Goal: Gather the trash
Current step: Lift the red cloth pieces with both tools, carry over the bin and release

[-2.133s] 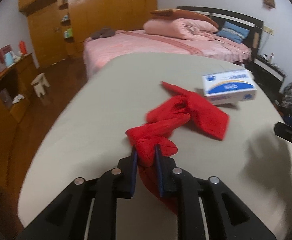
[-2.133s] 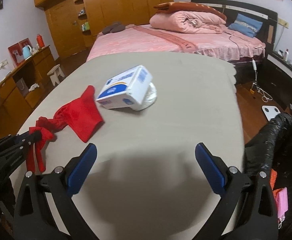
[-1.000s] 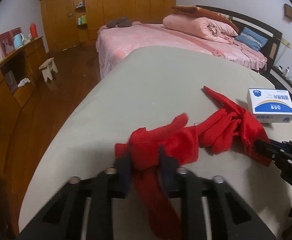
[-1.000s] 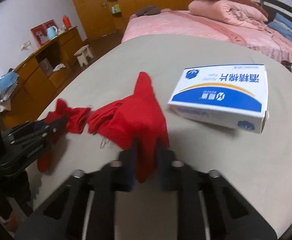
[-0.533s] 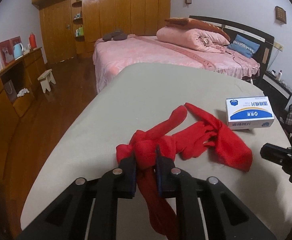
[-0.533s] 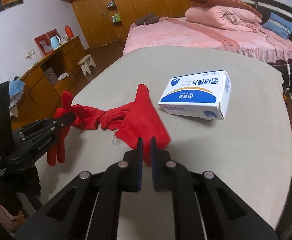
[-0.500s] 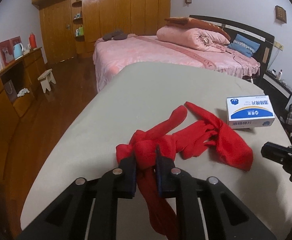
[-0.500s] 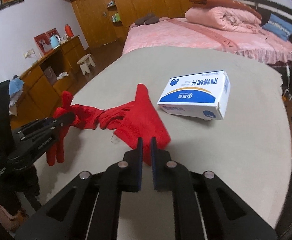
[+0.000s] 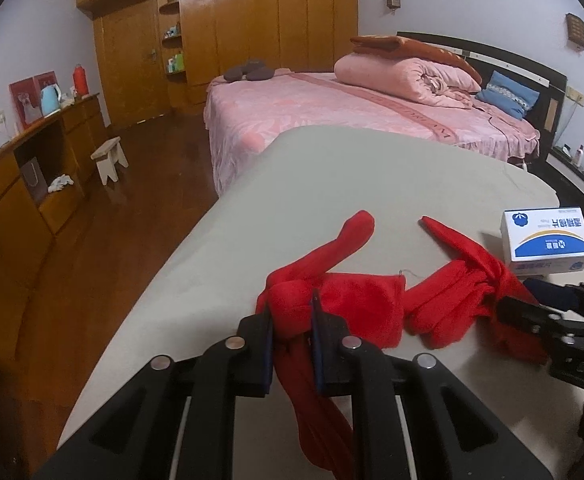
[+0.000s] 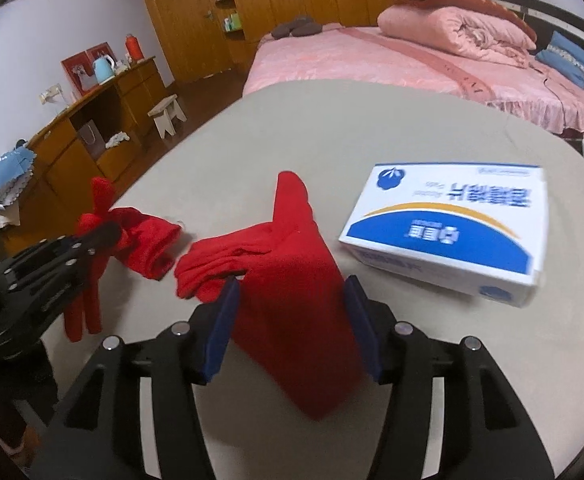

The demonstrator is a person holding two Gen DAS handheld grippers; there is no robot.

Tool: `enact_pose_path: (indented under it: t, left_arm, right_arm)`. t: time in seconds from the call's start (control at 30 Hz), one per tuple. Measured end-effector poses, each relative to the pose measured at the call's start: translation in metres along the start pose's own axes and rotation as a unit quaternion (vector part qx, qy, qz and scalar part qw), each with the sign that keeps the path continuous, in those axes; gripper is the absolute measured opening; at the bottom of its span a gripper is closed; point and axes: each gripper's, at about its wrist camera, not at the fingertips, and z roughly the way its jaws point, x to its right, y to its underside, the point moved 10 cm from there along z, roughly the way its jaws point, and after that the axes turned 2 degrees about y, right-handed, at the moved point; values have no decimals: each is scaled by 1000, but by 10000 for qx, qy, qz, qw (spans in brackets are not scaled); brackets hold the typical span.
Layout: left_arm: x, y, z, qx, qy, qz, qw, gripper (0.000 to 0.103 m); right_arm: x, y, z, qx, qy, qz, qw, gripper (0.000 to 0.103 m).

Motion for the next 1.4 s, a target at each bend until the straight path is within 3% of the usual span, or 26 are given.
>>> enact_pose_path:
  t: [0.1,0.17,0.2,0.3,0.53,0.87,1.4]
  left_arm:
    - [0,1,1,-18,9,18,10000,15]
    - [0,2,2,-24,3,32,10000,15]
    - [0,2,1,-18,0,32,10000,15]
    - [0,0,-3,24,20,7,10000,15]
    - [11,-11,-38,301,59,107,9995,15]
    - [54,-29,-95,666,299,223,9971,15]
    - [203,-41,-153,978,1431,777,9818,15]
  right_arm:
    - [-3,0,7,-36,31,-42,10000,54]
    - [-8,-1,8,-76,-94,-125,9998,33]
    - [-10,0,7,-107,-140,-147,9997,16]
    - [-18,-1,-3,-65,-323,-196,9993,11]
    - [-28,-12,-60,364,-564,-140,9976,11]
    - [-6,-19,-142,883,-476,57,9949,11]
    - [113,19,-253,1445,480,658,9861,11]
